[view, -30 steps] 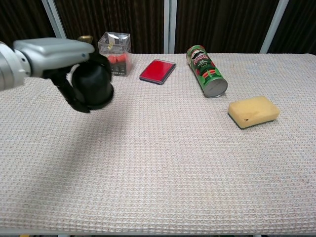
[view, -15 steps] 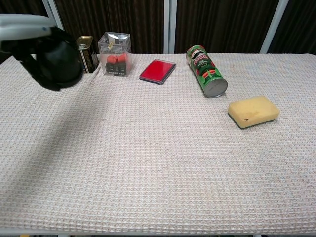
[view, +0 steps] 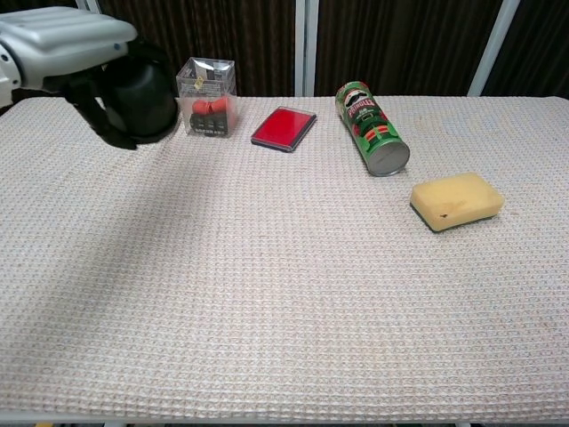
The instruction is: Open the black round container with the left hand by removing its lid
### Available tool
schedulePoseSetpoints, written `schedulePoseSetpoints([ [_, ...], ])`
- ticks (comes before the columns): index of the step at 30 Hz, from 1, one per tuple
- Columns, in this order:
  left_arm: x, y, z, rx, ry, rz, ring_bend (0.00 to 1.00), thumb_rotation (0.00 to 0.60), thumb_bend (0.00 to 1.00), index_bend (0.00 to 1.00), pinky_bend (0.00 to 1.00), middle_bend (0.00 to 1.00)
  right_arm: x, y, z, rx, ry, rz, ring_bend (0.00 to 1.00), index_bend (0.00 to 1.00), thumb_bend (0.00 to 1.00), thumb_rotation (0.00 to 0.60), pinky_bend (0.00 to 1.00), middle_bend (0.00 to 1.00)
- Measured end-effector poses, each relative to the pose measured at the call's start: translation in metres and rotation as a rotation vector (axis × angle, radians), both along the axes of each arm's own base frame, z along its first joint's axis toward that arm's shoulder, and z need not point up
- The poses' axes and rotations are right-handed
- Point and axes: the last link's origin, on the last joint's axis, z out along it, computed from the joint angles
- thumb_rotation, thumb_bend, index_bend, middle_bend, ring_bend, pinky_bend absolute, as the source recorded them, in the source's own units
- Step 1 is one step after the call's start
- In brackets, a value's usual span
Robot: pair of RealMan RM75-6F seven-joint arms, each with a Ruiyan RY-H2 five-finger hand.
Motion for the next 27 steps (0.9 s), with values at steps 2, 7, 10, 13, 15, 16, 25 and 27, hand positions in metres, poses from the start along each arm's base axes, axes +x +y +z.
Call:
schedulePoseSetpoints([
  [2,-0.024,0.013,0.008,0.036,-0.005,0.125,0.24,0.6,0.35,0.5,0.24,0.5,-0.001,0.0,-0.001,0.004,0.0,-0.004,0.0,0.0,0.12,0.6,0.0,0.0],
  [7,-0.038,0.005,0.005,-0.013,-0.077,0.265,0.24,0.6,0.34,0.5,0.24,0.5,-0.001,0.0,-0.004,0.02,0.0,-0.001,0.0,0.0,0.12,0.6,0.0,0.0],
  [10,-0.022,-0.019,-0.011,-0.12,-0.114,0.219,0.24,0.6,0.34,0.5,0.24,0.5,0.0,0.001,-0.002,0.011,-0.001,0.002,0.0,0.0,0.13,0.6,0.0,0.0],
  [13,0.004,-0.046,-0.024,-0.221,-0.141,0.089,0.24,0.6,0.34,0.5,0.24,0.5,-0.001,0.001,0.0,0.005,-0.001,-0.002,0.0,0.0,0.12,0.6,0.0,0.0],
  [15,0.021,-0.059,-0.026,-0.254,-0.155,-0.006,0.24,0.6,0.34,0.5,0.24,0.5,-0.002,0.001,-0.001,0.005,0.0,-0.008,0.0,0.0,0.12,0.6,0.0,0.0],
  [16,0.03,-0.064,-0.026,-0.257,-0.157,-0.065,0.24,0.6,0.34,0.5,0.24,0.5,-0.002,0.0,-0.001,0.007,0.002,-0.011,0.0,0.0,0.12,0.6,0.0,0.0],
  [25,-0.005,-0.012,-0.011,-0.061,-0.023,-0.041,0.24,0.6,0.34,0.5,0.24,0.5,-0.001,-0.001,0.0,0.001,0.0,-0.017,0.0,0.0,0.12,0.6,0.0,0.0],
  [27,-0.025,0.004,-0.002,-0.012,-0.014,0.055,0.24,0.6,0.34,0.5,0.24,0.5,-0.001,-0.001,0.0,0.003,0.0,-0.021,0.0,0.0,0.12,0.6,0.0,0.0],
])
